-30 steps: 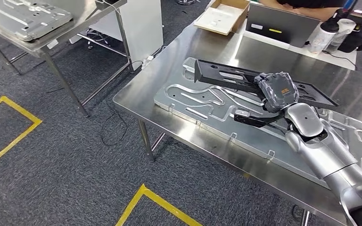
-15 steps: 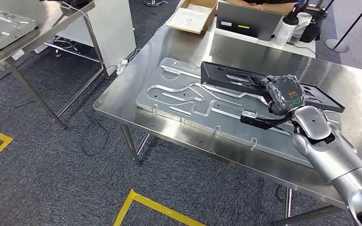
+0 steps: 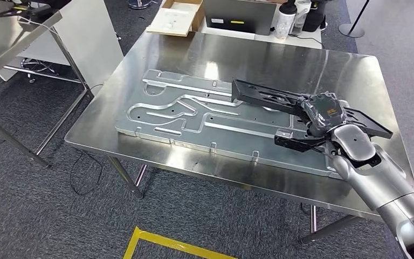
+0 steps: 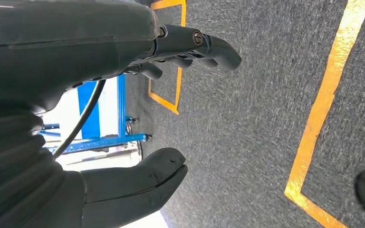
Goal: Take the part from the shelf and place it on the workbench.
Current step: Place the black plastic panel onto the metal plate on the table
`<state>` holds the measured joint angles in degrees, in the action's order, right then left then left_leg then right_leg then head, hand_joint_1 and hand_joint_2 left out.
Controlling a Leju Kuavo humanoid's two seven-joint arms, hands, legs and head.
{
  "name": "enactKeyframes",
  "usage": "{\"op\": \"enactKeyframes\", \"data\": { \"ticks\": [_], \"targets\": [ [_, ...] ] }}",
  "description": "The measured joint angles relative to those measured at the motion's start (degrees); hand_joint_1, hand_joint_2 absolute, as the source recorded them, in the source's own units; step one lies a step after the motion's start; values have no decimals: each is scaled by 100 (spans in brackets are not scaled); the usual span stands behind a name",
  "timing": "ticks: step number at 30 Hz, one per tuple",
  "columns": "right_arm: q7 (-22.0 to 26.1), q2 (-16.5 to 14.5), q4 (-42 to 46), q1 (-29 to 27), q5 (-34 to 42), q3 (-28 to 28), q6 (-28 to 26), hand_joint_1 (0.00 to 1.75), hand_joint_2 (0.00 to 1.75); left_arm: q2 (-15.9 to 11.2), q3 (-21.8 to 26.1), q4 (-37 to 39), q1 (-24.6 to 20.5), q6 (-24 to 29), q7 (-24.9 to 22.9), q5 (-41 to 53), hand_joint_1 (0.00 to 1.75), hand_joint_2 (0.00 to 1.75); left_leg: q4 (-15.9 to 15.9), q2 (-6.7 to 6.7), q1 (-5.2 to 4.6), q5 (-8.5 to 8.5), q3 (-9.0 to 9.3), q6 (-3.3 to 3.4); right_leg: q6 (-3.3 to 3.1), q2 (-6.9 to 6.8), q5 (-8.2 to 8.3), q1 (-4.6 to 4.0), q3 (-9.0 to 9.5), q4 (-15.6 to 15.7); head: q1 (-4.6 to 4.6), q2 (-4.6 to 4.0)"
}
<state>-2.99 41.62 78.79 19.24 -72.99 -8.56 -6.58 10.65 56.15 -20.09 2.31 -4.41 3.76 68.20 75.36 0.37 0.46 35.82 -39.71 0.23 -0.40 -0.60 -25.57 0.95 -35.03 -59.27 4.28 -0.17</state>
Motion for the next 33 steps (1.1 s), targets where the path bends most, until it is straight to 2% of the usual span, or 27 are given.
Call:
{"op": "enactKeyframes", "data": {
  "ticks": [1, 2, 4, 5, 6, 9, 16, 21, 33],
  "targets": [
    [3, -21, -68, -1, -6, -24, 32, 175, 175, 2, 29, -1, 2, -5, 7, 15, 0, 175, -30, -2, -12, -104, -14, 32, -5, 34, -2, -21, 4, -1, 0, 0],
    [7, -40, -140, -2, -4, -46, 50, 175, 175, 5, 52, -2, 3, -13, 16, 28, 0, 175, -302, -8, -31, -309, 89, 81, -8, 65, -4, -40, 13, -2, 0, 0],
    [24, -83, -304, -3, 32, -82, 68, 175, 175, 13, 110, -16, 1, -50, 48, 44, 0, 175, -1121, -35, -83, -730, 442, 217, -10, 115, -11, -74, 26, -7, 2, 0],
    [37, -109, -402, -7, 65, -98, 75, 175, 175, 22, 145, -26, -3, -81, 70, 46, 0, 175, -1432, -40, -104, -850, 576, 259, -4, 133, -12, -80, 24, -9, 2, 0],
    [59, -134, -505, -11, 102, -115, 81, 175, 175, 37, 182, -38, -6, -119, 92, 46, 0, 175, -1613, -43, -113, -901, 649, 254, 3, 141, -21, -89, 18, -19, 3, 0],
    [132, -207, -789, -28, 177, -184, 94, 175, 175, 79, 288, -59, -15, -209, 142, 54, 0, 175, -1696, -35, -120, -912, 678, 142, 16, 142, -29, -84, 5, -32, 3, 0],
    [130, -324, -1189, 196, 153, -372, 114, 175, 175, 107, 467, -68, -73, -250, 234, 71, 0, 175, -1691, -40, -138, -917, 672, 175, 58, 139, 2, -65, 17, 4, 3, 0],
    [38, -445, -1460, 453, -95, -640, -60, 175, 175, 114, 575, -30, -139, -161, 290, 183, 0, 175, -1689, -38, -139, -916, 670, 184, 73, 145, 12, -64, 19, 10, 3, 0],
    [-5, -1250, -2251, 1194, -525, -1313, -346, 175, 175, 203, 758, -65, -133, -221, 205, 473, 0, 175, -1689, 21, -114, -912, 675, 190, 67, 199, 18, -71, 29, 10, 3, 0]
  ]
}}
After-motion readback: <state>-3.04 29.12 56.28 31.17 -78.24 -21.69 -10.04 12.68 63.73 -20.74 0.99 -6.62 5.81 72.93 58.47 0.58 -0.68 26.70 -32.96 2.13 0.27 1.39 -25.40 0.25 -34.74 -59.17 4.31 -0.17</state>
